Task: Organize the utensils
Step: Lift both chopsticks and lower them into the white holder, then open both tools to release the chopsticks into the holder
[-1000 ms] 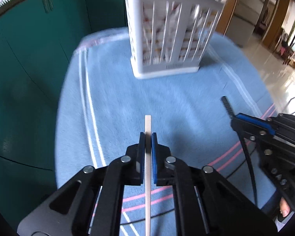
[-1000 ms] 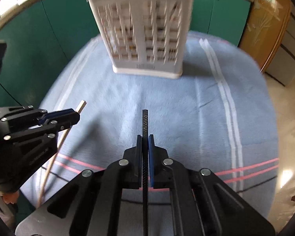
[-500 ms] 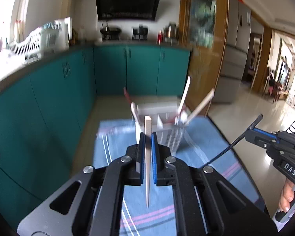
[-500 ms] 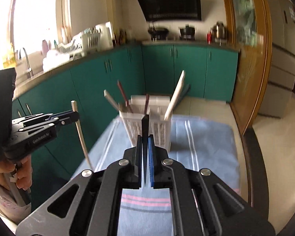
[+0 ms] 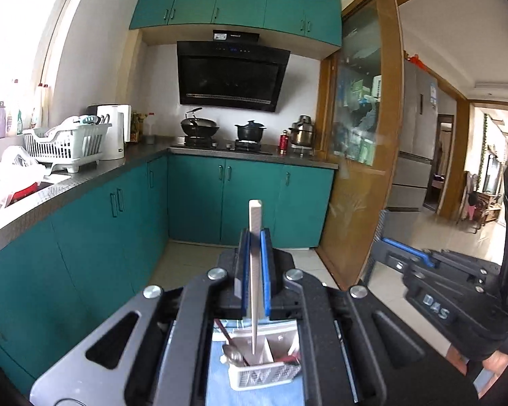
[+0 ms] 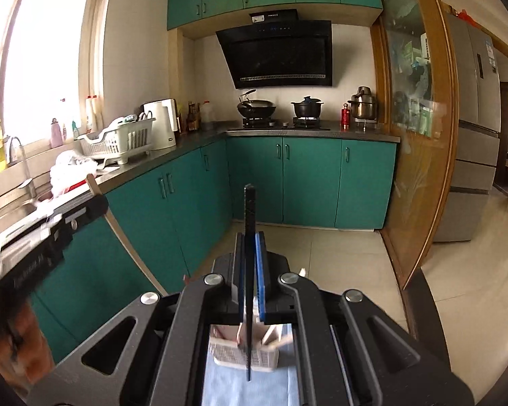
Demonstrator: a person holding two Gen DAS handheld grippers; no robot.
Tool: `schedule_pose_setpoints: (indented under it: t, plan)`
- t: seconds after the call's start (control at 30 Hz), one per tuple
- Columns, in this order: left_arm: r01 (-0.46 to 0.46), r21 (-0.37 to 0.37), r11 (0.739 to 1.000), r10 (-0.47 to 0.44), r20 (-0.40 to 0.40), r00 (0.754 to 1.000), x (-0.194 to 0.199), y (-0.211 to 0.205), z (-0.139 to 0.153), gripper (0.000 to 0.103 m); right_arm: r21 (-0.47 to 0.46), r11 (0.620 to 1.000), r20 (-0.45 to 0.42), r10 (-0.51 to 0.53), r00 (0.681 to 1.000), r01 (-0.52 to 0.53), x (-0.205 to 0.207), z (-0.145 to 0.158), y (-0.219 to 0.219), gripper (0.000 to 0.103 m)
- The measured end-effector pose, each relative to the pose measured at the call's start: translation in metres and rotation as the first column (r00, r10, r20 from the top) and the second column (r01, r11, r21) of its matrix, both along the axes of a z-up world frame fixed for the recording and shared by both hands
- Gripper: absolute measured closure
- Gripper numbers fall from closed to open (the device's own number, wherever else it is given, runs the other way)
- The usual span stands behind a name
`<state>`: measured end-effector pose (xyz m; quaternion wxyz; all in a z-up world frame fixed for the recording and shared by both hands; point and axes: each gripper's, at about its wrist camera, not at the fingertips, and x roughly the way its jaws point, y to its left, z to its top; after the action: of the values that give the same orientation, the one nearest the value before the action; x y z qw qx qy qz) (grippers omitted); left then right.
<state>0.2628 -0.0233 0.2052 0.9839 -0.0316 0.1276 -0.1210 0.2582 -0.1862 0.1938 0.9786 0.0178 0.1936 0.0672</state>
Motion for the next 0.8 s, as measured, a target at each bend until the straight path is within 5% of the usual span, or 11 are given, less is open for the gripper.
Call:
schedule_pose_setpoints:
  t: [0.17,0.43,0.67,0.73,0.77,0.8]
  plan:
    - [-0.028,0.021,0.999,0.028,-0.001,1.000,0.025,-0.020,-0.035,0.097,-0.007,1.000,0.030,-0.022,0.999,0.022,0.034,-0.030,0.009,0.096]
    - [-0.025,0.072,0.997,0.033,-0.110,0.993,0.057,-0.036,-0.112,0.097,0.040,0.999,-0.042,-0.001,0.999,0.003,0.051,-0.107,-0.004,0.096]
    - [-0.041,0.075,0.996,0.052,-0.141,0.989,0.063,-0.034,-0.125,0.096,-0.010,1.000,-0.099,-0.005,0.995,0.004,0.046,-0.124,-0.008,0.096]
    - [-0.049,0.062,0.997,0.058,-0.155,0.986,0.054,-0.026,-0.126,0.071,-0.066,0.996,-0.061,-0.068,0.996,0.064,0.029,-0.124,-0.011,0.082]
    - [-0.057,0.052,0.997,0.064,-0.146,0.987,0.047,-0.021,-0.125,0.046,-0.066,0.993,-0.018,-0.102,0.995,0.101,0.015,-0.123,-0.015,0.058]
    - [-0.060,0.039,0.997,0.064,-0.123,0.990,0.037,-0.015,-0.125,0.043,-0.056,0.991,0.012,-0.118,0.993,0.119,0.006,-0.121,-0.019,0.044]
